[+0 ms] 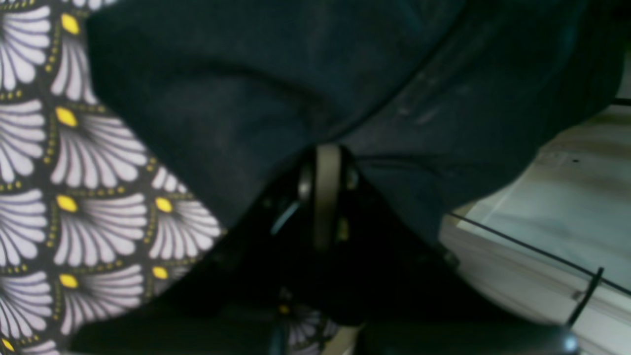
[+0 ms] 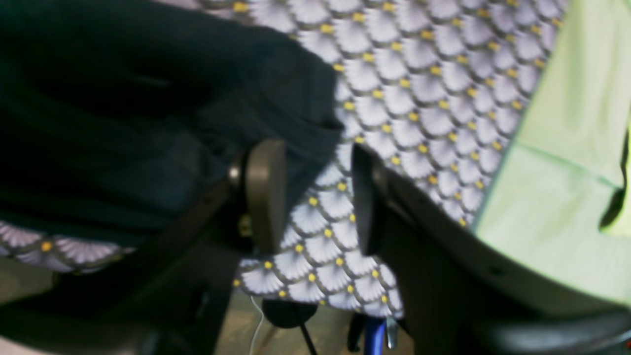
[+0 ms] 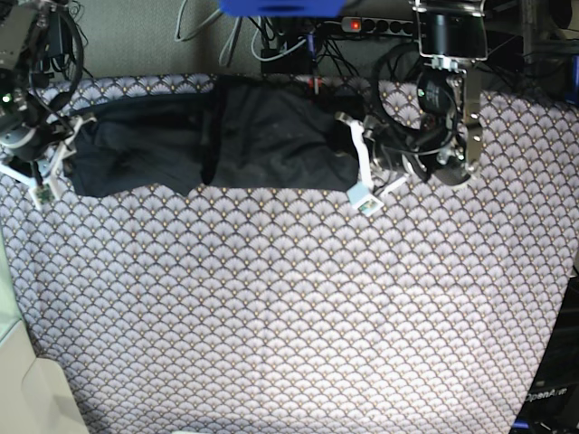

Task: Fold the T-shirt properly
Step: 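Lower the folded end onto the band and release with the left gripper, then grasp both ends of the dark band with the left and right grippers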

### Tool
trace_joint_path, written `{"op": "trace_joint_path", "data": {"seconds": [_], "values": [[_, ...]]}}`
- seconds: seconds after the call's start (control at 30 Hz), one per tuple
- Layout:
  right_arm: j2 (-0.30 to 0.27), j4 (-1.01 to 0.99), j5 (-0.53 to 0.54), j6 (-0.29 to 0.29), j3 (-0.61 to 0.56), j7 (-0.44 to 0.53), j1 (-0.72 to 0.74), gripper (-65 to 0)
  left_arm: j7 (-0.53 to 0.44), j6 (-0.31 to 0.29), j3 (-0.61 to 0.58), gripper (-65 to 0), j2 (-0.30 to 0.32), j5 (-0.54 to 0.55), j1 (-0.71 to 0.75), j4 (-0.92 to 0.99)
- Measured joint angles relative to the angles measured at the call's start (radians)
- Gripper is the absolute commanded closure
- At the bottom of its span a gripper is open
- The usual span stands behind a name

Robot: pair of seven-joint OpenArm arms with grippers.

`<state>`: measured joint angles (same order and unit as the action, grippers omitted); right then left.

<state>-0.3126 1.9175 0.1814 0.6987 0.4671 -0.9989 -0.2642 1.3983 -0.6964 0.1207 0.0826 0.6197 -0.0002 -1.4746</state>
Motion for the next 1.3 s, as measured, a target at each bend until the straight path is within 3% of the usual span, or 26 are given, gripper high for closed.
{"op": "trace_joint_path", "data": {"seconds": [0.13, 0.47, 0.63, 0.83, 1.3], "values": [[0.002, -0.031, 0.072, 0.0, 0.047, 0.005, 0.001, -27.0, 0.0, 0.0, 0.001, 0.0, -0.001, 0.0, 0.0, 0.0], [-0.066, -0.335, 0.184, 0.0, 0.048, -0.004, 0.1, -27.2, 0.0, 0.0, 0.002, 0.0, 0.0, -0.001, 0.0, -0.001], [-0.069, -0.362, 0.247, 0.0, 0.047, -0.008, 0.103, -27.2, 0.0, 0.0, 0.002, 0.0, 0.0, -0.001, 0.0, 0.0], [-0.06, -0.394, 0.25, 0.0, 0.048, -0.004, 0.139, -30.7, 0.0, 0.0, 0.002, 0.0, 0.0, 0.0, 0.0, 0.0], [-0.062, -0.521, 0.248, 0.0, 0.051, 0.01, 0.19, -30.7, 0.0, 0.0, 0.002, 0.0, 0.0, 0.0, 0.0, 0.0]]}}
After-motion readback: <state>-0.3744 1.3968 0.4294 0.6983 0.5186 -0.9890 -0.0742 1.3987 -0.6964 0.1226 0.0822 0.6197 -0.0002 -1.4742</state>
